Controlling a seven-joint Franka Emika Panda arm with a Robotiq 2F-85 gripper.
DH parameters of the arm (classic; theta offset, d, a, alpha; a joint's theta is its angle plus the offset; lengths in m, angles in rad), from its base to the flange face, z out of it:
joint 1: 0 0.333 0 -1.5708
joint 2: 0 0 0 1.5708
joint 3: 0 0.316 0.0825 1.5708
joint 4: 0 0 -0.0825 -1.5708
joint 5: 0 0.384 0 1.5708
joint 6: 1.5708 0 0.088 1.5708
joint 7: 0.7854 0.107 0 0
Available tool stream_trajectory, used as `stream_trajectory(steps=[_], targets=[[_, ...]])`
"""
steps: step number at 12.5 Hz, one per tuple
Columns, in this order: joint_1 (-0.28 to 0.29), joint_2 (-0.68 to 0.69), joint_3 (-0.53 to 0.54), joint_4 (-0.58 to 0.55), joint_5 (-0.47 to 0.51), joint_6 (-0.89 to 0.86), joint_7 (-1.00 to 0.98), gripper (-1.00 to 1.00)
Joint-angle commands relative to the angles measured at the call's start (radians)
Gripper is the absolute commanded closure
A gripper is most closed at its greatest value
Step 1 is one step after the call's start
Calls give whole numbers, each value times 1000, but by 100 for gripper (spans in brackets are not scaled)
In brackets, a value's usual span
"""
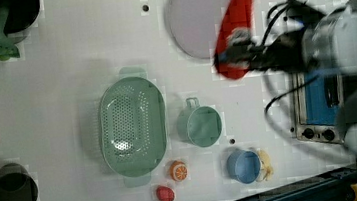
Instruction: Pick ketchup from strainer and place it on the table
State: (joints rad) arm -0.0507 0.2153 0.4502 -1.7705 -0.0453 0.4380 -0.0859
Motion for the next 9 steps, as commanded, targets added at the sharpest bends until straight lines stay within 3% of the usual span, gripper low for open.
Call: stream_trajectory(steps=[1,5,9], targets=[[-90,26,-156,-6,-2,-9,-187,-21],[-97,37,-349,-60,-2,-6,-385,-21],[-99,38,-435,-210,-2,75,-415,-21]])
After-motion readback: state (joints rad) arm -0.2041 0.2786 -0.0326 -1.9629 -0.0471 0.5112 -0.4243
